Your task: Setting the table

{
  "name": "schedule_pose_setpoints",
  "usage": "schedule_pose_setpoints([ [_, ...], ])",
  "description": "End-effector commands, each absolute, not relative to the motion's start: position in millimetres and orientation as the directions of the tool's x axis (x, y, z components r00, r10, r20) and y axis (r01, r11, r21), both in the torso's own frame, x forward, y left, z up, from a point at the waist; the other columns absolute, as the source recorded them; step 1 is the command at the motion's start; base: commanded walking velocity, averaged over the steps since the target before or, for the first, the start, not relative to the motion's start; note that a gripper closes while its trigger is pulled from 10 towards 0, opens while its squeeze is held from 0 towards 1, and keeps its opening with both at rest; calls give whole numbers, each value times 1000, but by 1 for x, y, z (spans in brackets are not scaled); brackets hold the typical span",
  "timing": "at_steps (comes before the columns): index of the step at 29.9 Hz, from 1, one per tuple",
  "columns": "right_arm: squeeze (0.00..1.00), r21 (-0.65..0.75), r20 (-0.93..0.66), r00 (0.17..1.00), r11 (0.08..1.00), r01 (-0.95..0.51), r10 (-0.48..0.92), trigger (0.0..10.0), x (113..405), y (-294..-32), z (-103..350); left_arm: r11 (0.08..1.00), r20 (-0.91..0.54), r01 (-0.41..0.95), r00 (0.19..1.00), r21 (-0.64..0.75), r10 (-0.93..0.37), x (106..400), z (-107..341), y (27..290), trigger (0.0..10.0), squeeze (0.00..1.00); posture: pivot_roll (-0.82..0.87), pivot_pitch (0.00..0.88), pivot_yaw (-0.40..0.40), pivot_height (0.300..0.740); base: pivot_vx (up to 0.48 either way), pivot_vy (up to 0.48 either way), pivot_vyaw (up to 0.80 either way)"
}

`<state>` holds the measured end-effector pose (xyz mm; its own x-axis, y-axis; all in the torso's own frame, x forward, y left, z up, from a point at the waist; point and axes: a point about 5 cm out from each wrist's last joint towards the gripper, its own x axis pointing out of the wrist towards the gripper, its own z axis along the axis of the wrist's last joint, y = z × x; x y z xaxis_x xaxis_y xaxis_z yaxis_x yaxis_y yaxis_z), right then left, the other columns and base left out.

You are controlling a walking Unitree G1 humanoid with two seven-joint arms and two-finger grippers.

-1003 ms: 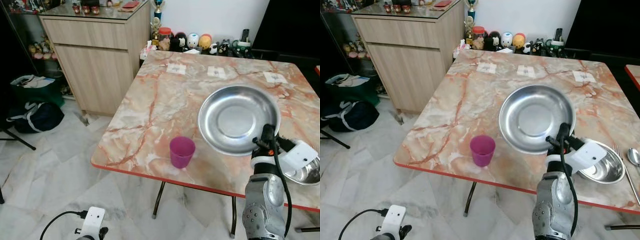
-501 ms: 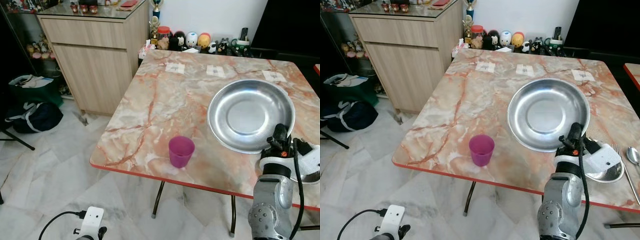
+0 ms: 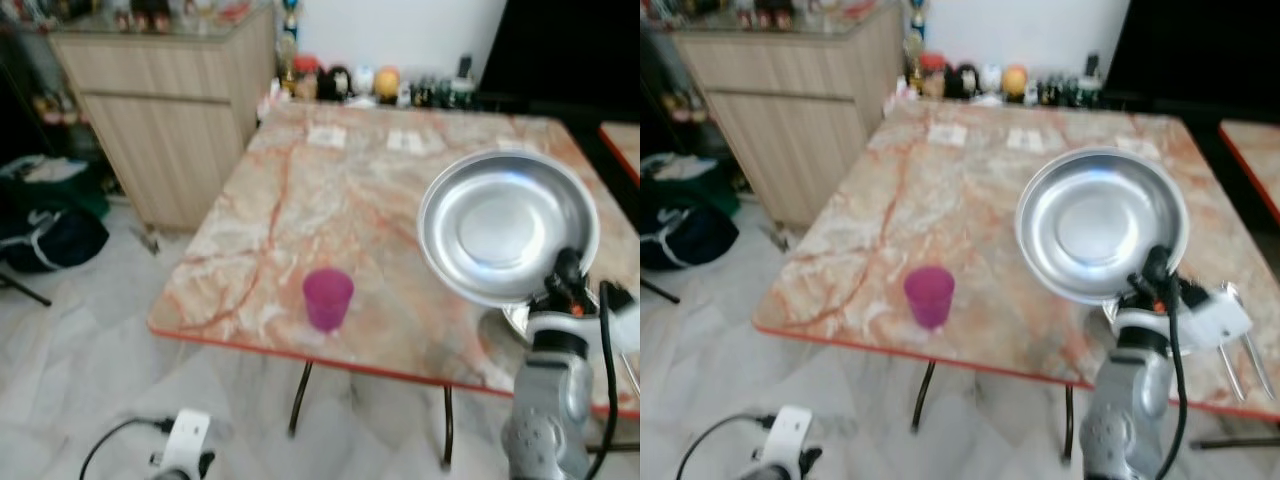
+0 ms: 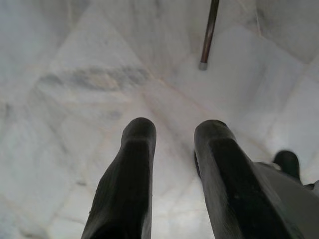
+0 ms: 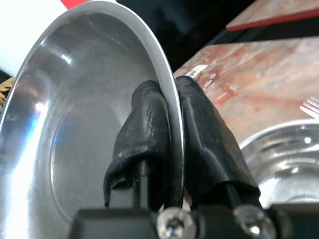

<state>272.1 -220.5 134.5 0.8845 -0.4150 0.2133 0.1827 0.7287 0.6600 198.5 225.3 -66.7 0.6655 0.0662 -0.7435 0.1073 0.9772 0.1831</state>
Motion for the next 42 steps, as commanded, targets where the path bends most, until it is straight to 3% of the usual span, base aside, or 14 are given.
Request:
schedule_pose_setpoints([
  [1, 0, 659, 255, 880, 738, 144, -400, 10000, 274, -219, 145, 975, -760, 117, 647, 186, 67, 193, -70, 225, 10000, 0, 67, 0, -34, 740, 0, -442, 0],
  [42, 0, 668, 251, 868, 726, 166, -429, 10000, 275, -224, 147, 973, -762, 125, 645, 192, 68, 195, -68, 228, 10000, 0, 53, 2, -13, 740, 0, -441, 0],
])
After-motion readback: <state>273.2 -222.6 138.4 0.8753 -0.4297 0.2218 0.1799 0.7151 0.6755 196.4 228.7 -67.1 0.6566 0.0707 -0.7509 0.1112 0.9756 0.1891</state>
